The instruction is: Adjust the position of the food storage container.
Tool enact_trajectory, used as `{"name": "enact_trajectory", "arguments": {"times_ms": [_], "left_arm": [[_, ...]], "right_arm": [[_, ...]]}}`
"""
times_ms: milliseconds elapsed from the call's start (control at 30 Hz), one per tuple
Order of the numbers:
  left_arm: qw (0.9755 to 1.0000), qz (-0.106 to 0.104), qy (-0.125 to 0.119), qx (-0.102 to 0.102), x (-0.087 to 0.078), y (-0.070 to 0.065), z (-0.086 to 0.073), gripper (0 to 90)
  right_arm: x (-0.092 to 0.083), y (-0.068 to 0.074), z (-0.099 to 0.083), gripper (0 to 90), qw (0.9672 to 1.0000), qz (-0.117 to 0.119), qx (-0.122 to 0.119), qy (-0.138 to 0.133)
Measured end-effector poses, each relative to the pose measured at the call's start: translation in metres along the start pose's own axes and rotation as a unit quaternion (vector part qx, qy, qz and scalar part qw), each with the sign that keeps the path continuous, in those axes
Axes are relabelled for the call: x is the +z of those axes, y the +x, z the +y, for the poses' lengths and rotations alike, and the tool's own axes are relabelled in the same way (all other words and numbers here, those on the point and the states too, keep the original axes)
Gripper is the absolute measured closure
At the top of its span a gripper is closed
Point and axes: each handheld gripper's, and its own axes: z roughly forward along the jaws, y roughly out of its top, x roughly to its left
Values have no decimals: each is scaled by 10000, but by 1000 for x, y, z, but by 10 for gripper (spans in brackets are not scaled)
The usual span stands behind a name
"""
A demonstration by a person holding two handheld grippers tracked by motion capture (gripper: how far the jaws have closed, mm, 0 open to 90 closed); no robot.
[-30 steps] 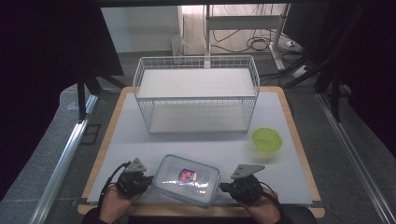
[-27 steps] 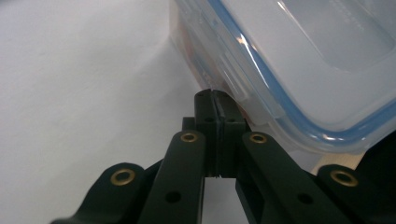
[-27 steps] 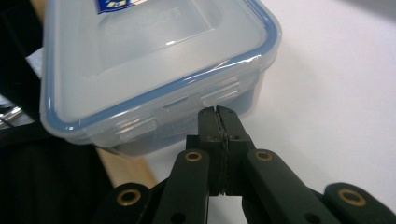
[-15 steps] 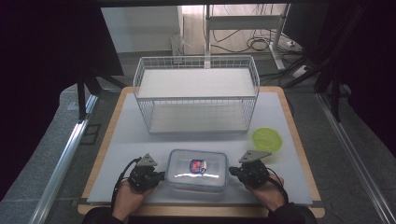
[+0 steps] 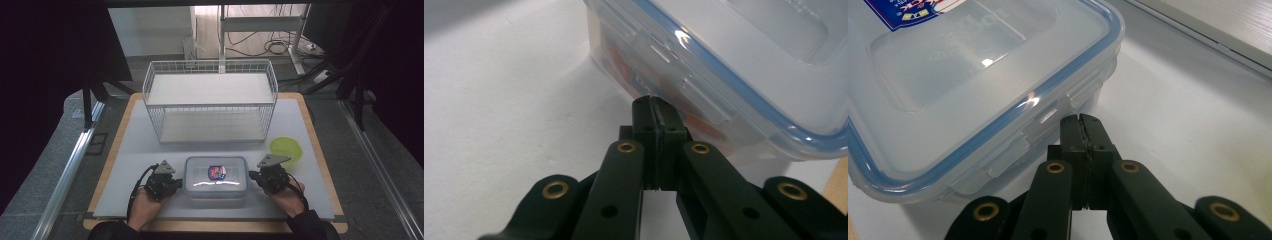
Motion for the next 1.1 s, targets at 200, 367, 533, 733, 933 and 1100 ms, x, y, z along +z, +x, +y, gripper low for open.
{"name": "enact_trajectory", "arguments": {"times_ms": [200, 367, 533, 733, 933, 1100], "left_arm": [[9991, 349, -201, 160, -13, 4, -3, 799], [9980, 529, -337, 31, -24, 17, -9, 636], [9957, 805, -418, 210, -34, 17, -15, 426], [9940, 888, -388, 502, -34, 12, -21, 261], [9920, 1026, -483, 557, -36, 14, -26, 134], [9893, 1190, -509, 668, -34, 18, -30, 51]], "right_arm": [[-4, -1, -2, 816, 10000, 38, -43, 4], [-10, -4, -3, 719, 9999, -1, -101, -101], [-19, -6, -6, 573, 9997, 10, -59, -243], [-25, -5, -9, 466, 9993, 22, -90, -364], [-27, -7, -11, 359, 9990, 78, 59, -426], [-28, -9, -12, 279, 9987, 137, 199, -441]]}}
